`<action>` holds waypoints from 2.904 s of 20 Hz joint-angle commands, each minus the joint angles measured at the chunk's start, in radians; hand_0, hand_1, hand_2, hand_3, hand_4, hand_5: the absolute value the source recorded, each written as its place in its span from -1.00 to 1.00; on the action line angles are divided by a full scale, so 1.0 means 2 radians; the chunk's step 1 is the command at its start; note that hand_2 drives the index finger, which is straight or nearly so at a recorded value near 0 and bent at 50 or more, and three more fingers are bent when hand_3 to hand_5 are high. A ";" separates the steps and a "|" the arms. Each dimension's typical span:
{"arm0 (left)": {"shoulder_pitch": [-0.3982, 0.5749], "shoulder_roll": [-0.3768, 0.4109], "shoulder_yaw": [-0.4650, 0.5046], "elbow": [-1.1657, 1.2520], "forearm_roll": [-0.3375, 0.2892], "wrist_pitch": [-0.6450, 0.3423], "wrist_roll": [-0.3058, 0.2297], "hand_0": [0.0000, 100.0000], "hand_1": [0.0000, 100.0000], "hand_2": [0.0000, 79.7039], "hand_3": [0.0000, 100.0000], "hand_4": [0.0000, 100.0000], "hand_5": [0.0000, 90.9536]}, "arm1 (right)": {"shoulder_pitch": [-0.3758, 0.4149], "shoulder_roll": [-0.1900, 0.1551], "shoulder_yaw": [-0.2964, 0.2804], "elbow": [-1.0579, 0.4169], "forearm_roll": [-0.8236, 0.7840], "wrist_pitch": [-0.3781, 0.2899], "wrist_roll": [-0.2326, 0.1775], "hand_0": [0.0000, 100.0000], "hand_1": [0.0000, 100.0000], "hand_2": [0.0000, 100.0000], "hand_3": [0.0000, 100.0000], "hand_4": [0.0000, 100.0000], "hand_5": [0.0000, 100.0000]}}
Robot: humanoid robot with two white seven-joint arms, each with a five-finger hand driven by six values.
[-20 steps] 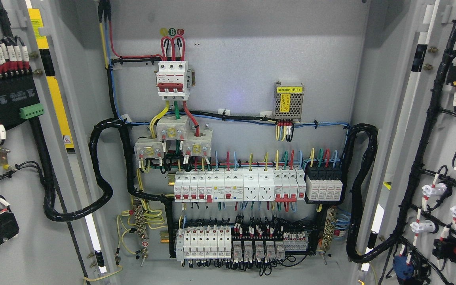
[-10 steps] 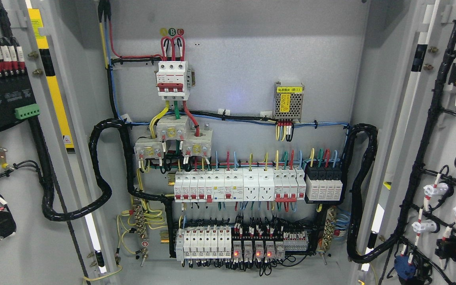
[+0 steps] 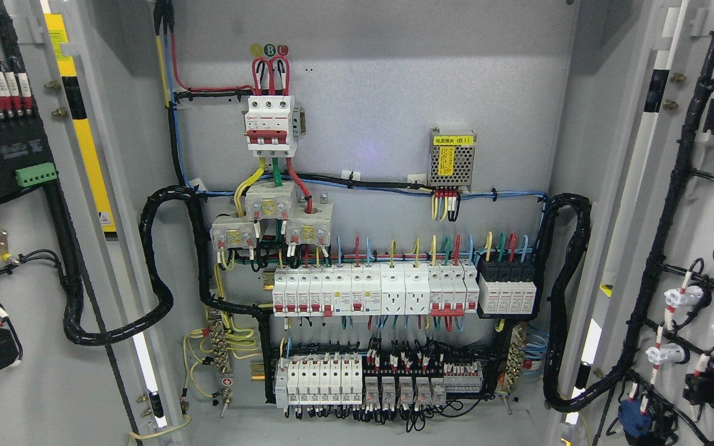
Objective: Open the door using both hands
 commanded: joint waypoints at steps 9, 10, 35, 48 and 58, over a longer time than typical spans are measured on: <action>-0.012 0.008 -0.001 0.024 0.000 0.006 0.000 -0.76 0.11 -1.00 -1.00 -1.00 -1.00 | -0.008 -0.010 0.052 -0.010 0.001 -0.006 0.006 -1.00 0.00 -0.92 -1.00 -1.00 -1.00; -0.012 0.008 -0.001 0.024 0.000 0.006 0.000 -0.76 0.11 -1.00 -1.00 -1.00 -1.00 | -0.008 -0.014 0.061 -0.010 0.001 -0.006 0.006 -1.00 0.00 -0.92 -1.00 -1.00 -1.00; 0.053 -0.071 -0.185 -0.005 -0.110 0.000 0.004 -0.76 0.11 -1.00 -1.00 -1.00 -1.00 | 0.010 -0.023 0.198 0.211 0.060 -0.004 0.007 -1.00 0.00 -0.92 -1.00 -1.00 -1.00; 0.031 -0.157 -0.282 0.395 -0.196 -0.013 0.032 -0.76 0.11 -1.00 -1.00 -1.00 -1.00 | -0.004 0.007 0.262 0.622 0.196 -0.004 0.006 -1.00 0.00 -0.92 -1.00 -1.00 -1.00; -0.010 -0.177 -0.292 0.631 -0.237 -0.043 0.150 -0.76 0.11 -1.00 -1.00 -1.00 -1.00 | -0.064 0.065 0.260 0.938 0.262 0.004 0.000 -1.00 0.00 -0.92 -1.00 -1.00 -1.00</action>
